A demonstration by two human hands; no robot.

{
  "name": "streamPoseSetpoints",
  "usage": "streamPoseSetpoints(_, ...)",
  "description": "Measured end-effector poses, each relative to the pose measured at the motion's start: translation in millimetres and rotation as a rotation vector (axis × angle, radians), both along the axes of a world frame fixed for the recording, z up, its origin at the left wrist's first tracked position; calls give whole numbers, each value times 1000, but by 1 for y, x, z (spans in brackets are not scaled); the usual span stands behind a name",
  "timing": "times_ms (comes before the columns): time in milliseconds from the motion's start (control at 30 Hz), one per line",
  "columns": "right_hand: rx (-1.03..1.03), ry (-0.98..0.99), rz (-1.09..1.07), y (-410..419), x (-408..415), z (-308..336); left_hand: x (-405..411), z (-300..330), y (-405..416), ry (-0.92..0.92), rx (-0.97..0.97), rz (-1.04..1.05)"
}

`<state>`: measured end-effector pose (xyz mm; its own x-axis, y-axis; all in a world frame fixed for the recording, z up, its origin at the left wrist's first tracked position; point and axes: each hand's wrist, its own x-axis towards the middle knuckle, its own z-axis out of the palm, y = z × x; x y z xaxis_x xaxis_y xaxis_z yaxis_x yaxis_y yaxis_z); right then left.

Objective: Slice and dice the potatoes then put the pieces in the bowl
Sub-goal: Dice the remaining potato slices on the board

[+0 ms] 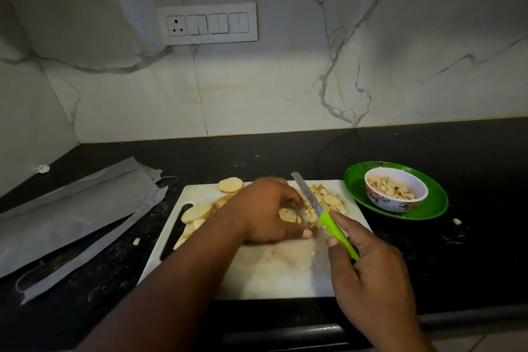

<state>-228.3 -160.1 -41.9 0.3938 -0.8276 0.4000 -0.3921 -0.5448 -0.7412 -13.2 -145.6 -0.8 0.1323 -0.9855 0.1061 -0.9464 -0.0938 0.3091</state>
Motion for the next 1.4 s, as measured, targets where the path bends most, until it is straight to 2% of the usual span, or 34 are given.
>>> streamPoseSetpoints(100,-1,-4,9,1,1,3,-10,6,0,-246,43,238)
streamPoseSetpoints(233,-6,-10,17,-1,-1,2,-24,1,-5,-290,57,320)
streamPoseSetpoints(400,-7,-2,25,-2,-1,-1,-22,1,-3,-170,39,230)
streamPoseSetpoints(700,-30,5,21,0,-1,2,-4,17,9,-39,185,-89)
streamPoseSetpoints(800,-42,40,4,2,0,5,5,20,15,6,188,-132)
streamPoseSetpoints(933,-59,83,0,6,0,8,11,27,20,4,181,-34)
streamPoseSetpoints(1100,-224,202,-78,9,-5,1,9,28,20,44,221,167)
streamPoseSetpoints(1400,-343,262,-96,21,-8,-11,15,22,17,213,236,155)
